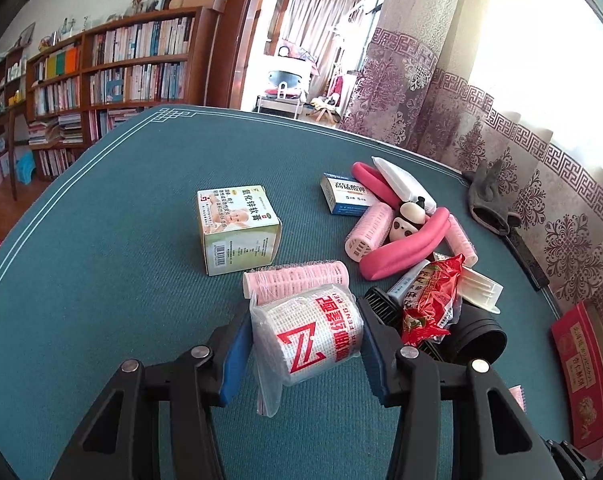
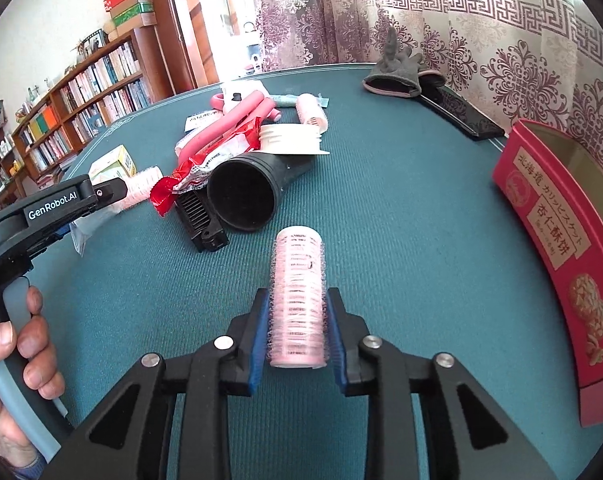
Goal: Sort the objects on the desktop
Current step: 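Grasp the bagged tape roll with the left tool while the right tool grasps a pink roller, then carry both items to the red tin box and open both tools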
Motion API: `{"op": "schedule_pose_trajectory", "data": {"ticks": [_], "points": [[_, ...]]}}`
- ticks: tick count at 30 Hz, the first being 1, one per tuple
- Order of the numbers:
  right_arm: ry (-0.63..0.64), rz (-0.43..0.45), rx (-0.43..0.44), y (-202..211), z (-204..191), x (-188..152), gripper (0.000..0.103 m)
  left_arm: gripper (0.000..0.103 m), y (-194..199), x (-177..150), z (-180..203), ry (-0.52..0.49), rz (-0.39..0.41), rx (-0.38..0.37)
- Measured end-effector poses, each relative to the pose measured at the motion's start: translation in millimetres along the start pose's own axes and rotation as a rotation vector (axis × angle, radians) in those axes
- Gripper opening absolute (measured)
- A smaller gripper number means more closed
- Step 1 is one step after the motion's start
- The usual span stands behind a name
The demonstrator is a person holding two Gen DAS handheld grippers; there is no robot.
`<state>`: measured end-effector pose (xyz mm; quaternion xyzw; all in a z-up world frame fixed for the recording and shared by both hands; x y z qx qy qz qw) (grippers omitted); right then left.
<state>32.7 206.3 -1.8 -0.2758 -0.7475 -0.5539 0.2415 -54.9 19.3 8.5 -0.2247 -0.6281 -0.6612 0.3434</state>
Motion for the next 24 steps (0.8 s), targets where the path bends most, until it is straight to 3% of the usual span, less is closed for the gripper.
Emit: {"op": "schedule_pose_trajectory", "data": {"ticks": [10,18,24], "points": [[-0.045,0.168,-0.023,85.7,27.8,-3.1,0.03,0.051,32.6,-5.3,32.4,-0.09,0.057,-0.096],[-0.098,0.328,-0.2,158.6,85.4,-2.1,0.03,0.051,61.1,-16.4,73.8,-0.174,0.062,-0.176],[-0.207,0.367,-0.269,183.7,144.0,-7.8,0.03,0.051,83.0,-26.8,133.2,-0.272,0.062,-0.267]]}}
Point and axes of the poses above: each gripper's, at about its wrist camera, not at the fingertips, and y roughly against the way its jaws point, z to its right, x to its top, the point moved 4 cm from there along -y, roughly the way its jaws point, and after that the axes turned 11 degrees about x, right-handed, at the moved point
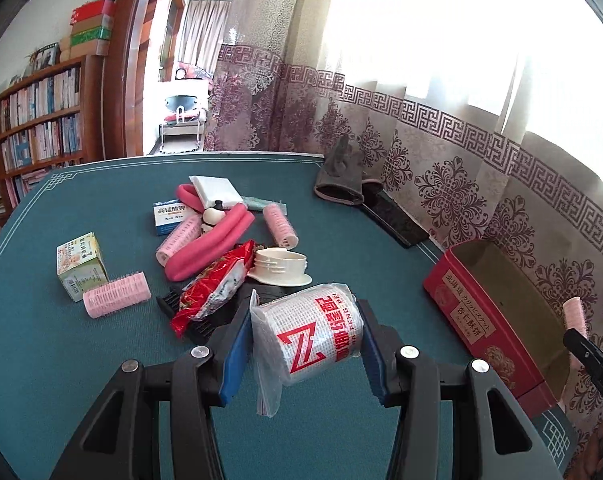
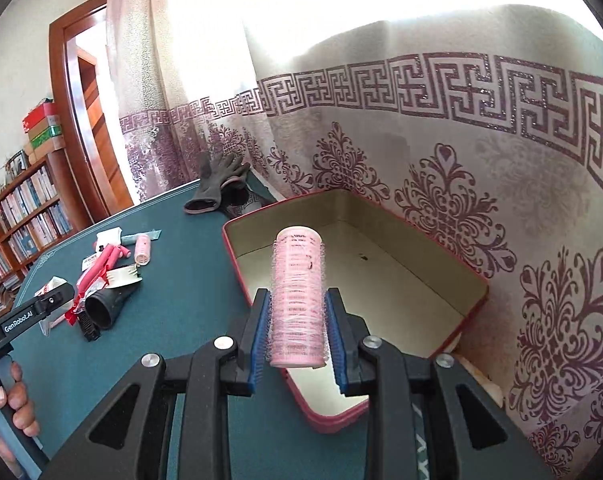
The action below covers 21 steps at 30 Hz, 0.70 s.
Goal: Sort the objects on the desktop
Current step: 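Carry both items to the red tin box and open both tools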
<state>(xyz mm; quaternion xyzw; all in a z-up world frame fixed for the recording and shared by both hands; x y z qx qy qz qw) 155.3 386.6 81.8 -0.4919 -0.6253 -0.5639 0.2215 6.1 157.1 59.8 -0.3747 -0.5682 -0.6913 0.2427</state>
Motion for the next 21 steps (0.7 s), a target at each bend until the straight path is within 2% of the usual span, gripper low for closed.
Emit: {"op": "schedule_pose_trajectory", "data": {"ticks": [3,11,16,20,21], "points": [[-0.026,0.0,-0.011,-2.5,18.4,4.5,0.03,0.051,-1.4,3.8,36.5,-0.046,-0.005,-0.049],[0.015,-0.007,-0.07,-15.3,42.9,6.3,0.03,0.051,-13.5,8.7,128.7,-0.166,-0.053,-0.166],[-0.023,-0.021,-0.087,-17.1,65.4,3.1,0.031,0.051,-15.9,18.1,177.6,-0.229,-0.044,-0.234],[-0.013,-0.014,-0.095,-16.4,68.0,2.8,0.031,0.051,-22.5,19.6,210.2,-0.27,-0.049,-0.273],[-0.012,-0.016,-0.096,-16.9,68.3,2.4,0.031,0.054,-24.1,18.7,215.8,-0.277,-0.053,-0.278]]}}
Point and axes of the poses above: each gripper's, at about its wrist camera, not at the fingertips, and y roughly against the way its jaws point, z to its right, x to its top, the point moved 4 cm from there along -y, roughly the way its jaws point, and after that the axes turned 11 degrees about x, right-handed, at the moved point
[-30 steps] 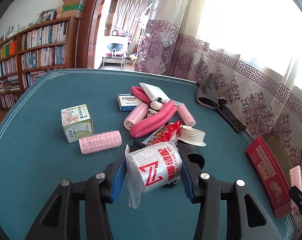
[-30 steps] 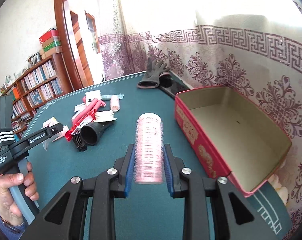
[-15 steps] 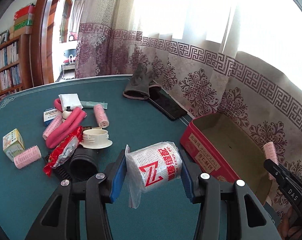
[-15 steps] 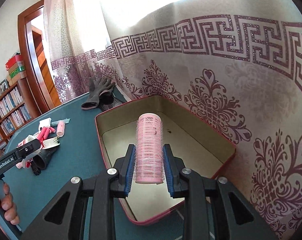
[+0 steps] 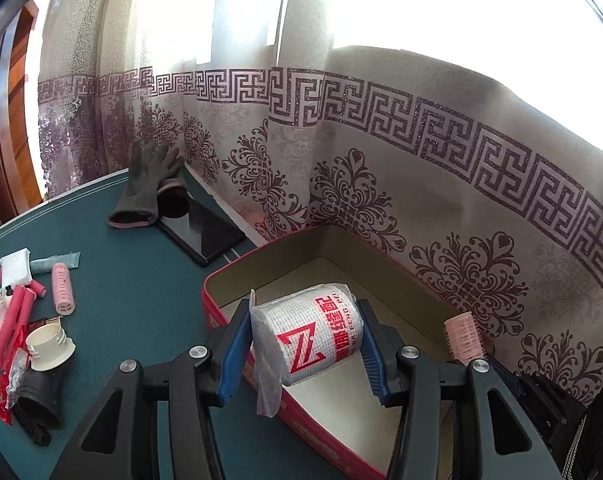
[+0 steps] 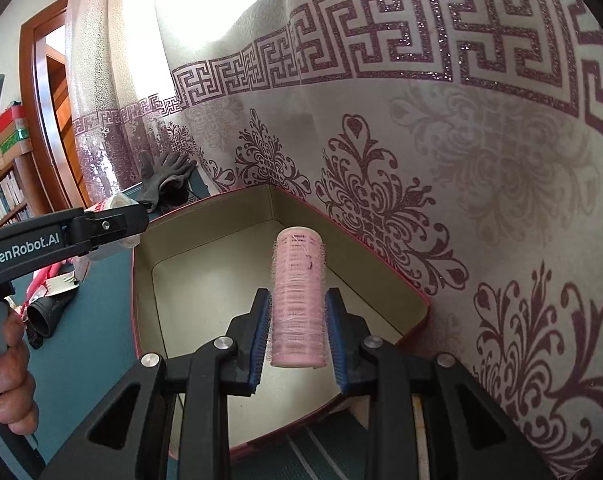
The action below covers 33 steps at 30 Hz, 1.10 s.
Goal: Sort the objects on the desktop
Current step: 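Carry both items to the red tin box and open both tools, then withdraw both tools from the tin box back over the table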
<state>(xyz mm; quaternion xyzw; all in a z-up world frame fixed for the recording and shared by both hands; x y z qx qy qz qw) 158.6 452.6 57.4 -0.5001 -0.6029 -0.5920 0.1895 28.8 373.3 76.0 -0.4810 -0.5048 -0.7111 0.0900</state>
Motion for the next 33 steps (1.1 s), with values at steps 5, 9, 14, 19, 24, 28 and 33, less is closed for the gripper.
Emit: {"op": "schedule_pose_trajectory", "data": {"ticks": [5,9,14,19,24,28,33], "points": [[0.002,0.004,-0.018,-0.1,2.6,-1.4,0.055,0.103,1.7,-3.4,-2.2,-0.002,0.043,0.08],[-0.026,0.036,-0.014,6.3,6.5,-0.1,0.072,0.103,5.2,-9.1,-28.0,0.007,0.032,0.154],[-0.023,0.03,0.002,6.8,-1.2,-2.6,0.078,0.103,7.3,-21.8,-66.6,0.083,0.005,0.222],[0.002,0.02,0.018,4.7,-16.1,-5.0,0.08,0.103,10.3,-37.3,-92.6,0.115,-0.013,0.283],[0.011,0.015,0.025,4.8,-26.7,-7.1,0.081,0.103,15.3,-50.1,-110.7,0.114,-0.021,0.336],[0.017,0.017,0.032,5.5,-36.4,-7.0,0.081,0.103,18.2,-57.8,-123.6,0.129,-0.033,0.35],[0.026,0.014,0.045,5.7,-51.1,-9.4,0.082,0.103,23.2,-66.2,-141.8,0.153,-0.045,0.363]]}}
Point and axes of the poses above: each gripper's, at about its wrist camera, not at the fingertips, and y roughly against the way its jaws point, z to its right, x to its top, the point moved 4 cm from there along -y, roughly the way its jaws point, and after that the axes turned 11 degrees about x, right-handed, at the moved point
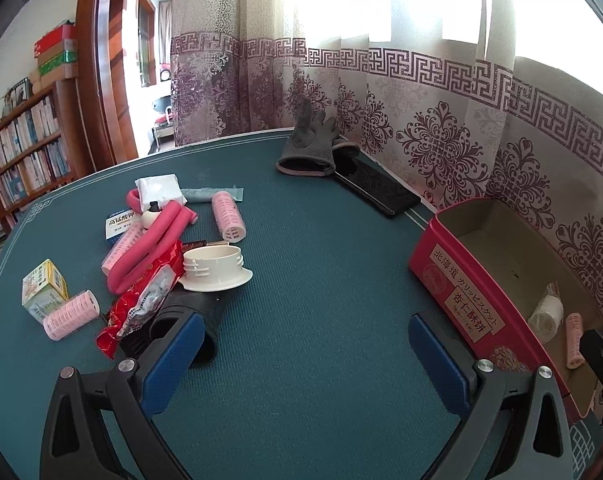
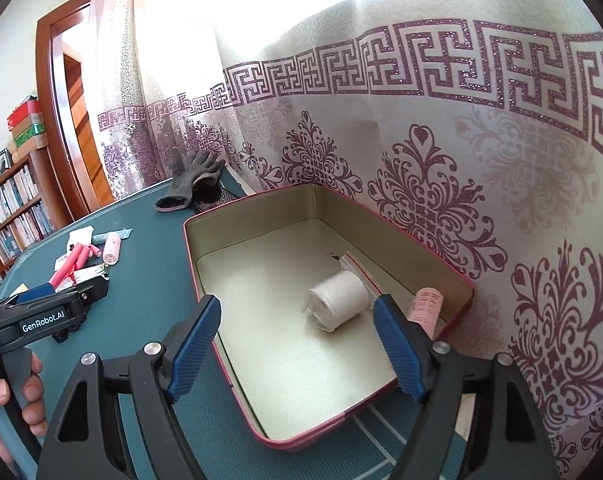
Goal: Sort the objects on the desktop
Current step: 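Withdraw both tools from the tin box back over the table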
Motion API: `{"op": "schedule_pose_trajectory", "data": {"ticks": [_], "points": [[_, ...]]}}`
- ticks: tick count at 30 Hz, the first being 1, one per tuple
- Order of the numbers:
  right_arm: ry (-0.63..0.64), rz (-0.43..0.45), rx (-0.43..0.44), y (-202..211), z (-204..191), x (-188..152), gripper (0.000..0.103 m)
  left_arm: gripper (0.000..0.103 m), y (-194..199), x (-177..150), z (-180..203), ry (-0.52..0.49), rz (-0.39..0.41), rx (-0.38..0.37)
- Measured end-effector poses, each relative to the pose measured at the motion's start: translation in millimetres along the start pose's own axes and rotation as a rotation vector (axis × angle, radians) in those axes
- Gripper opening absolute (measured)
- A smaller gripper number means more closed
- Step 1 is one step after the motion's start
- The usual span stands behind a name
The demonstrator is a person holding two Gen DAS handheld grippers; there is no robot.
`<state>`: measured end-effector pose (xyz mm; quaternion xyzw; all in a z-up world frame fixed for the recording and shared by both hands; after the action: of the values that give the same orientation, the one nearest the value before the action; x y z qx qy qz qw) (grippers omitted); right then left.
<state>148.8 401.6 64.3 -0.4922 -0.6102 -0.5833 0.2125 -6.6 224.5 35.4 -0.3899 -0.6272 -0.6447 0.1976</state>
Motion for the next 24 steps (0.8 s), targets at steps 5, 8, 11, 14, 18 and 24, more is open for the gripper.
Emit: {"op": "schedule_pose_trajectory", "data": {"ticks": [5,8,11,14,18,24], "points": [[0.027,-0.008,0.018,-3.0,-20.2,-1.3,0.083,0.103,-3.6,-6.4,-25.0,0.03,-0.015,0.02],[0.059,-0.011,0.03,-5.0,-35.8,-1.9,0.083,0.103,-6.1,-11.8,-43.8,0.05,-0.024,0.035],[0.092,-0.011,0.051,-7.4,-53.4,-3.8,0.084,0.103,-8.2,-20.3,-69.3,0.073,-0.033,0.069],[0.12,-0.022,0.083,-13.7,-71.9,-8.1,0.085,0.103,-14.2,-32.0,-101.5,0.108,-0.057,0.114],[0.153,-0.062,0.136,-27.3,-98.0,-18.5,0.085,0.103,-19.5,-45.7,-149.1,0.183,-0.085,0.188],[0.214,-0.108,0.206,-41.2,-134.5,-31.4,0.085,0.103,-25.4,-59.9,-202.3,0.293,-0.108,0.242]]}}
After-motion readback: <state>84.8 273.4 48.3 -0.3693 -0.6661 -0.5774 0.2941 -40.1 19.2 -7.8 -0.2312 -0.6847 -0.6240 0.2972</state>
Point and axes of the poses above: each gripper's, at about its wrist camera, not at the fingertips, and y roughly against the way its jaws point, z to its right, x to its top, the point moved 4 cm from there along -y, roughly the way its jaws point, and after that the axes turned 11 degrees about x, right-handed, at the moved point
